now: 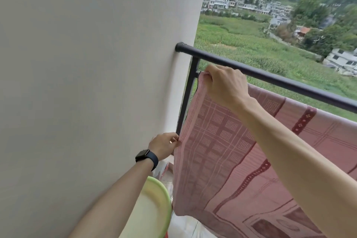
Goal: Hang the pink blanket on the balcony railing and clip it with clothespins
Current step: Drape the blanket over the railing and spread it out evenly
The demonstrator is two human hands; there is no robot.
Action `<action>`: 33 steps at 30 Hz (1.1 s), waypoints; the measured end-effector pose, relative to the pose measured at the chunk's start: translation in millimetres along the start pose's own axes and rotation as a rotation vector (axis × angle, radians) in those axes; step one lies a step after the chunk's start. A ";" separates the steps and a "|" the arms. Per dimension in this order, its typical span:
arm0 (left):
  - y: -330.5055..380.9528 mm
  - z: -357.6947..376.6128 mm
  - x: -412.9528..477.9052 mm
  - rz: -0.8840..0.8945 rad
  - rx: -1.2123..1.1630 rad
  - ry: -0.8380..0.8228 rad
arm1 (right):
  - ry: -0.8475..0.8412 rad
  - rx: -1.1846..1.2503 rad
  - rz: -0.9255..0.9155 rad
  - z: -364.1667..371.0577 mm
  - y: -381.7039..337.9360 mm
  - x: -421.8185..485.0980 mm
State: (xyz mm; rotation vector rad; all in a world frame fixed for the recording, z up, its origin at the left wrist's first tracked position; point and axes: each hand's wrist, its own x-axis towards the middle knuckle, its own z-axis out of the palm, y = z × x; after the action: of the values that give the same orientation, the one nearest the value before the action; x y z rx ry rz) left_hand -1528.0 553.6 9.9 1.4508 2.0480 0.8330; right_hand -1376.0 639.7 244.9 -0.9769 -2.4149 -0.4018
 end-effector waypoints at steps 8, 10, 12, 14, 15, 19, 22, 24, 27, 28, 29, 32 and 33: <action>54.5 -9.8 24.8 0.053 -0.376 -0.101 | -0.056 -0.095 0.039 0.8 21.4 -9.7; 80.8 -21.4 27.2 0.128 -0.547 -0.118 | -0.090 -0.112 0.074 -9.7 31.0 -16.7; 102.8 -33.4 28.7 0.223 -0.609 -0.169 | -0.099 -0.123 0.097 -20.3 42.4 -28.4; 121.0 -46.2 32.0 0.286 -0.591 -0.189 | -0.094 -0.131 0.086 -28.3 53.9 -39.7; 128.3 -54.9 35.4 0.299 -0.605 -0.184 | -0.090 -0.126 0.080 -32.4 59.1 -42.6; 133.0 -80.3 42.8 0.245 -0.784 -0.101 | -0.068 -0.141 0.105 -43.4 77.4 -65.8; 138.0 -85.6 42.8 0.239 -0.716 -0.038 | -0.036 -0.191 0.203 -53.2 102.8 -102.0; 145.5 -92.3 41.3 0.247 -0.593 0.111 | 0.019 -0.266 0.290 -57.7 115.9 -124.6; 174.0 -99.7 25.2 0.474 -0.354 0.585 | 0.073 -0.320 0.446 -65.5 124.8 -148.6; 192.4 -95.6 16.7 0.622 -0.209 0.680 | 0.098 -0.302 0.490 -68.5 128.5 -155.6; 211.6 -87.8 8.1 0.759 -0.044 0.701 | 0.122 -0.292 0.515 -70.7 130.1 -161.8; 258.0 -50.0 -12.9 0.896 0.322 0.569 | 0.142 -0.276 0.562 -80.2 136.3 -181.7; 263.2 -41.2 -17.5 0.866 0.402 0.541 | 0.153 -0.275 0.582 -85.8 140.5 -192.0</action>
State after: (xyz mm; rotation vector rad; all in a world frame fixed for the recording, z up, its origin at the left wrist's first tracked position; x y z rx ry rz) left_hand -1380.6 594.1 228.8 2.6657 1.9812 1.2951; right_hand -1128.7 591.9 222.2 -1.6360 -1.8551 -0.5713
